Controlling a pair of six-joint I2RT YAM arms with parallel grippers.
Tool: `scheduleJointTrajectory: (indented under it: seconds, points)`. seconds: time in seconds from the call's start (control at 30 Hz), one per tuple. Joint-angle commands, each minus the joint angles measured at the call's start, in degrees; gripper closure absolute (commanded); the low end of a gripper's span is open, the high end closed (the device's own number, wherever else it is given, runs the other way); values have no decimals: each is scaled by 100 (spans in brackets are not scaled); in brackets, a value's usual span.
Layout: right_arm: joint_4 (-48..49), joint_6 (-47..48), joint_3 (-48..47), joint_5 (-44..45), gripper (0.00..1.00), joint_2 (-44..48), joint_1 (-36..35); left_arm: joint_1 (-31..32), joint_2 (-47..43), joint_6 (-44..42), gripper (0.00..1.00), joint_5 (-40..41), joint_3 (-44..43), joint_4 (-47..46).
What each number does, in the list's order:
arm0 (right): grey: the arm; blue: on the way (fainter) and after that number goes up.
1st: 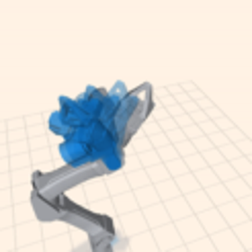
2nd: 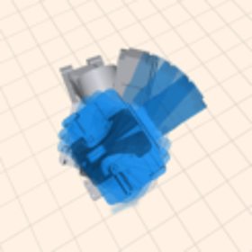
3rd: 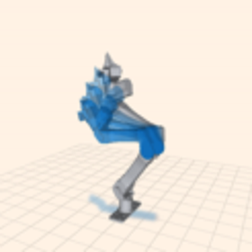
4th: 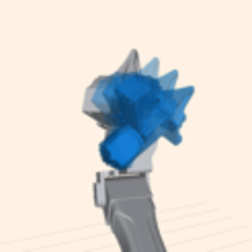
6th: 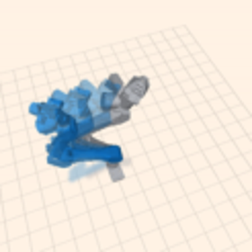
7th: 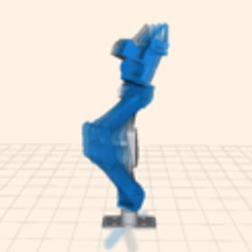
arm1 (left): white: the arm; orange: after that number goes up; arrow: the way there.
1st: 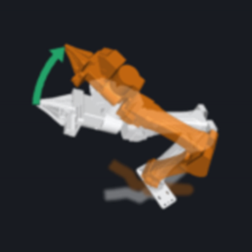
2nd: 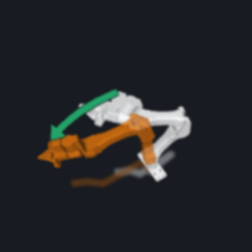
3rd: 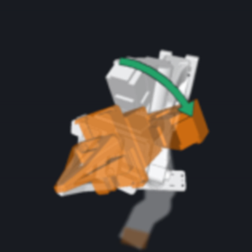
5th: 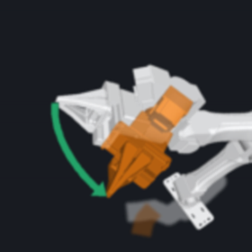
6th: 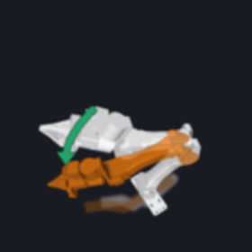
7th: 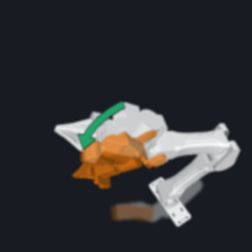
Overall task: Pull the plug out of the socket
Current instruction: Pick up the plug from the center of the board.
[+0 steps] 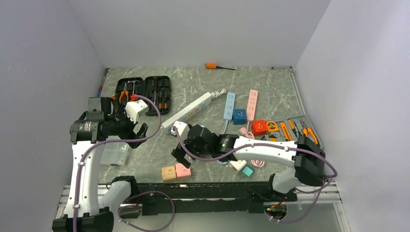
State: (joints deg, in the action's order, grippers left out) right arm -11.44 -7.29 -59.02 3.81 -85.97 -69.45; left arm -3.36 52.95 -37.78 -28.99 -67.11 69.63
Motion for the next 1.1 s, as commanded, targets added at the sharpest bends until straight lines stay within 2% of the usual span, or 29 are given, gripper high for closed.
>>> scheduleJointTrajectory:
  seconds: [0.0, 0.17, 0.37, 0.73, 1.07]
  points:
    - [529, 1266, 441, -1765, 0, 112, -15, -64, -100, -211, 1, -525, -288, 243]
    - [761, 1809, 779, -2368, 0, -119, -20, -92, -87, -239, 1, -494, -410, 331]
    - [1043, 2263, 790, -1959, 0, -310, -55, -99, -11, -257, 1, -497, -545, 384]
    - [1379, 2520, 670, -1816, 0, -911, -196, -112, -74, -251, 1, -339, -394, 222]
    - [2047, 2326, 948, -1351, 4, -1210, -521, -112, -125, -286, 1, -416, -391, 252]
